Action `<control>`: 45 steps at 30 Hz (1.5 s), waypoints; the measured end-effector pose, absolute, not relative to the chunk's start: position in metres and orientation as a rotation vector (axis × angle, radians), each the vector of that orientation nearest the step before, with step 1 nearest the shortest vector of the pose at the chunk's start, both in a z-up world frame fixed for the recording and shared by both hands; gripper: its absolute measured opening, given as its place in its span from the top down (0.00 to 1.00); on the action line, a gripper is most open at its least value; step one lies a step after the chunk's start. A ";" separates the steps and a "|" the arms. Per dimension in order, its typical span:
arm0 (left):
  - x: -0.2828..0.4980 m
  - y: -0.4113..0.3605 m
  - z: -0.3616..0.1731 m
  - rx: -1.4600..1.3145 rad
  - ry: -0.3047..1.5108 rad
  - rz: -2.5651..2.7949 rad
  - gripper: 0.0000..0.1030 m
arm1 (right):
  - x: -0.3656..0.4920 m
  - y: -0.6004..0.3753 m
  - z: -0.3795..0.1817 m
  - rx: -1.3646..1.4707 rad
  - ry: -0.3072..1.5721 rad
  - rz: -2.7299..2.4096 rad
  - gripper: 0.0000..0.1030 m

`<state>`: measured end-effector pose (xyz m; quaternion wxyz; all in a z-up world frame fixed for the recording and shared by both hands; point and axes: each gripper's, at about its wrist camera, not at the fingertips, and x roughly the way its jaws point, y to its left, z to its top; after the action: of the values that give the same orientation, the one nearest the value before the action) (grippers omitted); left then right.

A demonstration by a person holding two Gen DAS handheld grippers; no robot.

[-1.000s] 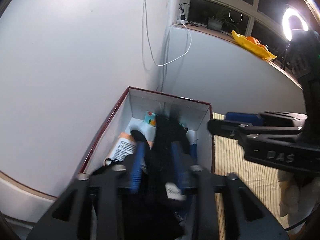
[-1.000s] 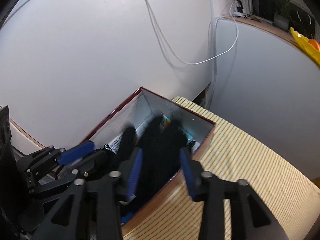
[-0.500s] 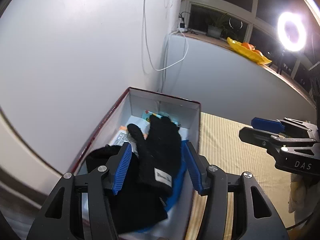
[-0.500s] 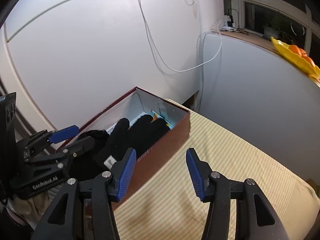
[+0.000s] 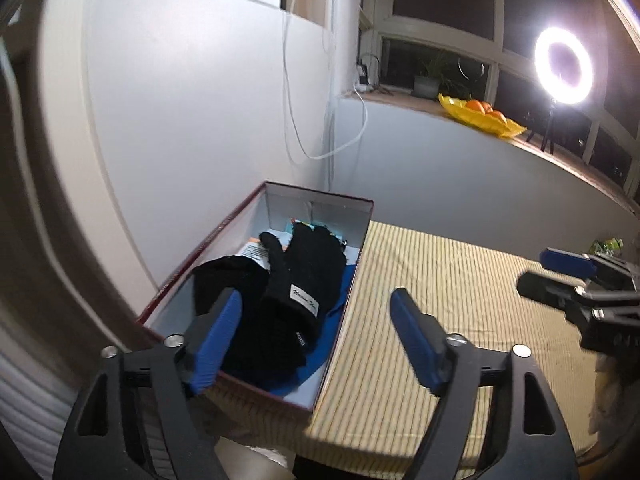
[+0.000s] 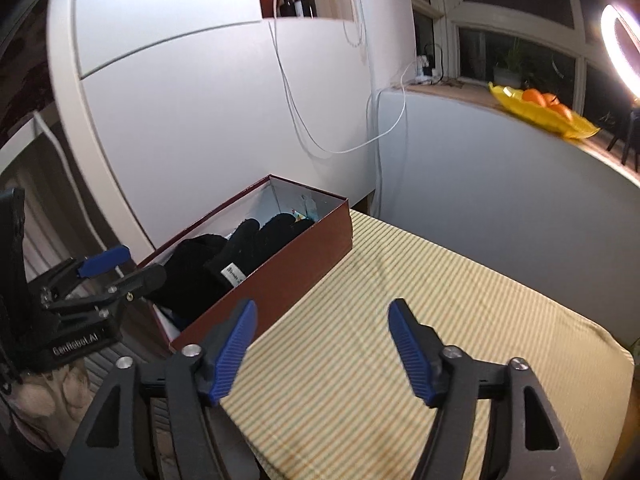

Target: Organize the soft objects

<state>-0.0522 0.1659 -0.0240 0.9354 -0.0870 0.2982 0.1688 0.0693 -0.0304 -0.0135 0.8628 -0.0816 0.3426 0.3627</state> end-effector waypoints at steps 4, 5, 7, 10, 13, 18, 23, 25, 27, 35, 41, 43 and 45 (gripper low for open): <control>-0.067 0.159 -0.019 -0.176 0.586 0.352 0.22 | 0.045 -0.051 -0.014 -0.149 0.690 0.727 0.31; -0.069 0.159 -0.018 -0.181 0.586 0.347 0.21 | 0.041 -0.056 -0.014 -0.135 0.687 0.718 0.27; -0.072 0.157 -0.016 -0.183 0.583 0.343 0.21 | 0.034 -0.062 -0.015 -0.129 0.678 0.702 0.23; -0.077 0.154 -0.013 -0.182 0.570 0.347 0.21 | 0.027 -0.065 -0.013 -0.149 0.658 0.665 0.23; -0.080 0.152 -0.010 -0.180 0.556 0.342 0.21 | 0.023 -0.066 -0.009 -0.175 0.632 0.639 0.22; -0.084 0.149 -0.009 -0.170 0.547 0.351 0.21 | 0.021 -0.066 -0.007 -0.177 0.614 0.635 0.21; -0.084 0.151 -0.010 -0.177 0.549 0.358 0.21 | 0.019 -0.065 -0.010 -0.184 0.613 0.632 0.21; -0.083 0.152 -0.011 -0.177 0.550 0.359 0.21 | 0.018 -0.064 -0.011 -0.193 0.608 0.629 0.21; -0.083 0.152 -0.011 -0.176 0.551 0.359 0.21 | 0.019 -0.064 -0.011 -0.191 0.612 0.633 0.21; -0.083 0.152 -0.013 -0.179 0.553 0.358 0.21 | 0.020 -0.068 -0.013 -0.182 0.618 0.631 0.21; -0.082 0.151 -0.013 -0.176 0.554 0.357 0.21 | 0.021 -0.069 -0.014 -0.177 0.623 0.634 0.21; -0.083 0.151 -0.014 -0.176 0.555 0.356 0.21 | 0.021 -0.069 -0.015 -0.178 0.624 0.633 0.21; -0.083 0.151 -0.013 -0.177 0.554 0.357 0.21 | 0.021 -0.070 -0.016 -0.176 0.626 0.632 0.21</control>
<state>-0.0830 0.1512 -0.0135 0.9424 -0.0870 0.2716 0.1750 0.0214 -0.0704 -0.0155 0.8990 -0.0850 0.3023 0.3051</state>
